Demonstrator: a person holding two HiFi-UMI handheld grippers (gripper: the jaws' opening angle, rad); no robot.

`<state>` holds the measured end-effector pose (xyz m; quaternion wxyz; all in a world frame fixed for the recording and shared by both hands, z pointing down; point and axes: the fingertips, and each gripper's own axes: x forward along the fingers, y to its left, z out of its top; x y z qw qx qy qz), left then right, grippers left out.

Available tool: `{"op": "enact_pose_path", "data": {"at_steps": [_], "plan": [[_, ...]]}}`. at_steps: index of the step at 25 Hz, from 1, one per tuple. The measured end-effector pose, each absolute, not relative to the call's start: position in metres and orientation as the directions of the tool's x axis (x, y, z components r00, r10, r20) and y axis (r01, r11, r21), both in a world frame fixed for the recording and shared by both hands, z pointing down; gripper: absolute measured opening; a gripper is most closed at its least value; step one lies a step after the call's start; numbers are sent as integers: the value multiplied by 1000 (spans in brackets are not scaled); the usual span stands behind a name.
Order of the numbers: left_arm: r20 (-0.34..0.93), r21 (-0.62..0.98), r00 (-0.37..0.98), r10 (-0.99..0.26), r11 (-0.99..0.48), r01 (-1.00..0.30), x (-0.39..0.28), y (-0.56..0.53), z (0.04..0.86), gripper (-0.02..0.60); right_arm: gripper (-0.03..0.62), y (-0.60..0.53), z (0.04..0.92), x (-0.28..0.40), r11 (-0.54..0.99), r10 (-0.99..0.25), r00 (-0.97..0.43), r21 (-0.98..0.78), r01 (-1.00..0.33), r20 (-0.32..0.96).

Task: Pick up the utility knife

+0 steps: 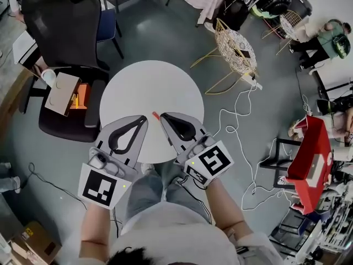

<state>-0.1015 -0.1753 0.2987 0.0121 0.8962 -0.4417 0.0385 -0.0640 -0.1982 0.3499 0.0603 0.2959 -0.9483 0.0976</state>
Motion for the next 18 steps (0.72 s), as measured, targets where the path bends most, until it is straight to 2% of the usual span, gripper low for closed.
{"op": "enact_pose_path", "data": {"at_steps": [18], "plan": [[149,95,672,-726,-666,-740,-111,-218,377,9,54,-243,558,-64,718,-483,-691,-209,-664,537]]}}
